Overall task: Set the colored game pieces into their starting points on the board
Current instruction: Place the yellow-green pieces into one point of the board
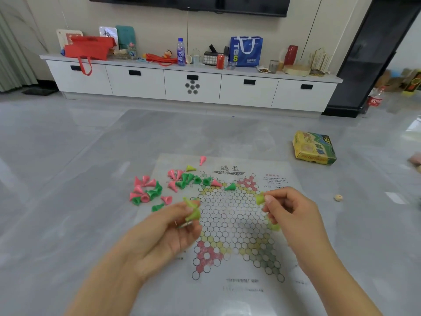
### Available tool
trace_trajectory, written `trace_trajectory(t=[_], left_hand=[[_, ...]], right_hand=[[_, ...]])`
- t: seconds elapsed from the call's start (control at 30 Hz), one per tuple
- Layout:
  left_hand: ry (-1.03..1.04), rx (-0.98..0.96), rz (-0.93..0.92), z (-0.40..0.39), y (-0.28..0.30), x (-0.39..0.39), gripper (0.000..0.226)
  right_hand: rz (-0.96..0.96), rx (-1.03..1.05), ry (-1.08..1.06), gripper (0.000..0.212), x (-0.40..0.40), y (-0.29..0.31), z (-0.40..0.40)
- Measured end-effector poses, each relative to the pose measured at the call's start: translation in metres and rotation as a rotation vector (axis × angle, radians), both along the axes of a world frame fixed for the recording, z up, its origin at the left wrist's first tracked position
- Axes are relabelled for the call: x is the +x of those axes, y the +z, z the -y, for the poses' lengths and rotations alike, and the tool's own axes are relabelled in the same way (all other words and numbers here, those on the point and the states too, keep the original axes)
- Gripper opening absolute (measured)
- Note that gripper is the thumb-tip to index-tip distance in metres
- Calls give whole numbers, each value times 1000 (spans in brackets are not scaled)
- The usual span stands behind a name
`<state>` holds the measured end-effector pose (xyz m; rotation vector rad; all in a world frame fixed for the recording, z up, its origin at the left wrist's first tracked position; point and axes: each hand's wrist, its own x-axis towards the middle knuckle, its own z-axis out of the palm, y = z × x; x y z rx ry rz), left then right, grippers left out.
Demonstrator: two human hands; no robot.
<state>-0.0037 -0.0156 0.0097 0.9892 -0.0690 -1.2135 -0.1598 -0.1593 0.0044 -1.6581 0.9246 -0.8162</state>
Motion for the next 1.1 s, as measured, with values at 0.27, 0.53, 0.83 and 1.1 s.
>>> trace_trajectory(t=[0.27,0.53,0.83,1.1], left_hand=[[-25,174,164,11,-10,-19,14],[-63,278,564,11,-19,-19,15],[125,416,1040,18,-19,-13,15],[95,440,1076,20,-22,-15,19]], right_hand=[[-10,-14,-67,26,-7,2,22],[-279,-315,-23,16,12,-1,41],[-613,-466,4,9,22,-23,57],[-540,-450,-48,11,17,-36,56]])
